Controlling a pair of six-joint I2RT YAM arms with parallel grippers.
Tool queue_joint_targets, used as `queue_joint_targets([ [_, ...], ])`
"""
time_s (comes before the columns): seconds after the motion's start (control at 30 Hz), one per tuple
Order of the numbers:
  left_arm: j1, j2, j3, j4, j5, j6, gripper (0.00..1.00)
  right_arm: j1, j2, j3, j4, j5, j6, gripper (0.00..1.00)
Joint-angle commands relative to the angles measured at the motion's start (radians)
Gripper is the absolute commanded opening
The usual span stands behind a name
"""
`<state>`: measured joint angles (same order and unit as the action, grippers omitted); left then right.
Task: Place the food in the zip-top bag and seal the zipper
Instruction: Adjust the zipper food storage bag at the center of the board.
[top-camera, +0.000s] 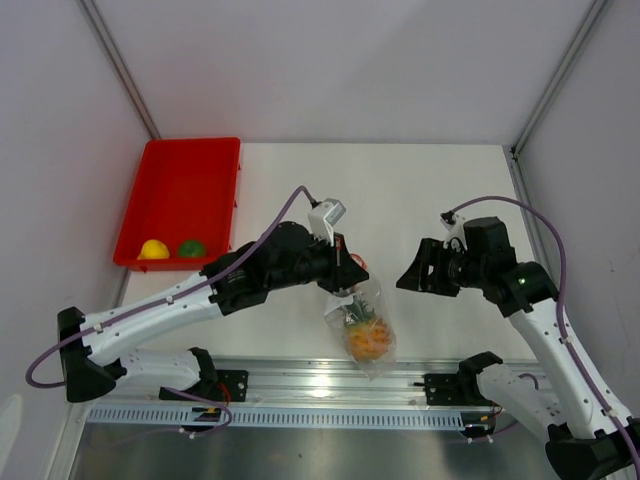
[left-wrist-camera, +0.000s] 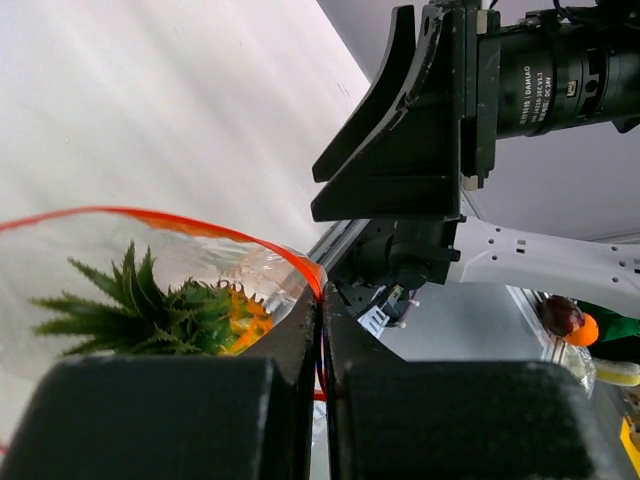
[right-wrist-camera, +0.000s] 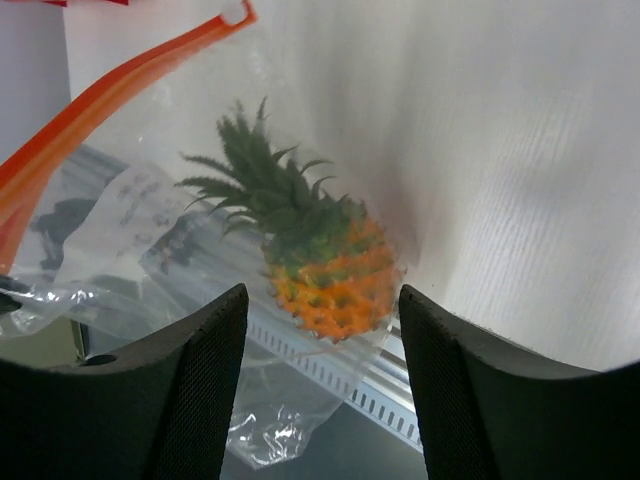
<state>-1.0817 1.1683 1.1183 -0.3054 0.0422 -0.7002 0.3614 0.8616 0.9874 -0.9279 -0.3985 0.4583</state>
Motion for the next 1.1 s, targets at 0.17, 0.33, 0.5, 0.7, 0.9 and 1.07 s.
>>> queue_joint_targets([
  [0.17,0.025,-0.05,0.011,0.017,-0.036,-0.102,0.01,-0.001,-0.01,0.068,0.015,-0.114,-0.026,0.64],
  [0.33,0.009,-0.117,-0.055,0.019,-0.24,-0.252,0.01,-0.001,-0.001,0.073,0.043,-0.138,-0.021,0.63],
  [0.5,-0.096,-0.171,-0.034,-0.105,-0.593,-0.37,0.01,0.004,0.025,0.108,0.067,-0.172,-0.015,0.62],
  [0.7,-0.152,-0.072,0.102,-0.242,-0.743,-0.475,0.01,0.046,0.04,0.123,0.174,-0.207,0.063,0.57],
  [0.9,-0.153,0.005,0.166,-0.155,-0.637,-0.269,0.01,0.142,0.054,0.126,0.192,-0.172,0.062,0.57],
  [1.07,-0.141,-0.005,0.146,-0.129,-0.571,-0.179,0.01,0.168,0.037,0.051,0.187,-0.119,0.048,0.58],
])
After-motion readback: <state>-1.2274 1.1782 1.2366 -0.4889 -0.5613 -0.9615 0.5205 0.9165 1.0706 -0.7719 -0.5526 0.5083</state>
